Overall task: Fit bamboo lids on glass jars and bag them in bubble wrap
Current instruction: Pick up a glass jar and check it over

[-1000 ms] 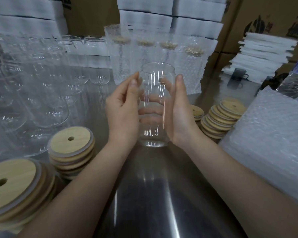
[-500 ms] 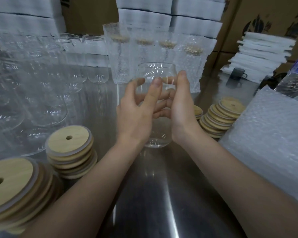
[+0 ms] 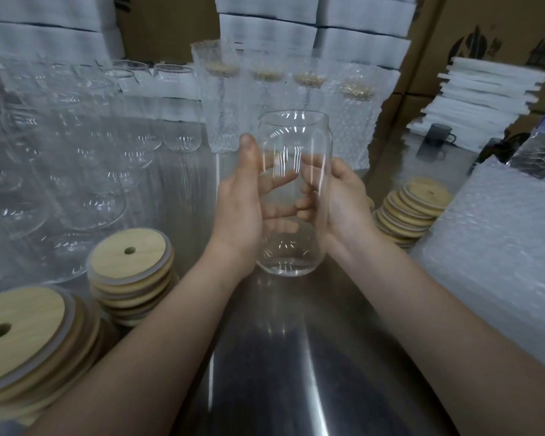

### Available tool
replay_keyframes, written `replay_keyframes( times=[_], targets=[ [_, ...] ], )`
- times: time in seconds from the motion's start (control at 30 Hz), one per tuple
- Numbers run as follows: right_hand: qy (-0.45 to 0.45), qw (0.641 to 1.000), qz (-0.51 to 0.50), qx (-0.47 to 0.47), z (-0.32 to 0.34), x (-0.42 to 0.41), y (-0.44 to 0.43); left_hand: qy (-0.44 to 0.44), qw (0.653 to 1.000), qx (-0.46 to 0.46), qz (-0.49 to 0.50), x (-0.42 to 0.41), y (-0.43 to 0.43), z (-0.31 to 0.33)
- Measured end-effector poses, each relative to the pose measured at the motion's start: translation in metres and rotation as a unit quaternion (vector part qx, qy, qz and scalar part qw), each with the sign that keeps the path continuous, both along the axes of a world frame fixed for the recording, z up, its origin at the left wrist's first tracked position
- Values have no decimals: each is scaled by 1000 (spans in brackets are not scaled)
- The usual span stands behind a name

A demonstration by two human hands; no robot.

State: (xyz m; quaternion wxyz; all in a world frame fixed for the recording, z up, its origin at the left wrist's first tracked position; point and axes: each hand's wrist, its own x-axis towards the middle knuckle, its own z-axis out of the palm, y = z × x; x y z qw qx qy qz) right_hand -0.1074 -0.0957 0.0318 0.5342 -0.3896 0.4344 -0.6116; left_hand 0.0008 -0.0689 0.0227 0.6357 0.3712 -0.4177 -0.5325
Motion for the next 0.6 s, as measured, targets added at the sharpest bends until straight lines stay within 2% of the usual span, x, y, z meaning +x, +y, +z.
replay_keyframes(
  times=[0.07,0.17,0.27,0.33,0.4,0.5,0.6],
  targets=[
    [5,1000,-16,-6,0,2,1,46,998,43,-7,-1,-1,0],
    [76,996,-29,-39,0,6,2,144,982,120,-29,4,-7,1],
    [127,981,-11,-148,-2,10,5,218,965,147,-6,12,-15,-3],
    [211,948,14,-239,-4,12,9,265,952,156,-7,16,-20,-8],
    [285,911,56,-292,-7,12,12,314,935,164,-4,19,-22,-10],
    [340,875,126,-320,-6,8,15,393,905,164,-2,18,-24,-11],
    [427,819,160,-349,-6,0,13,402,901,162,-5,16,-24,-12]
  ],
)
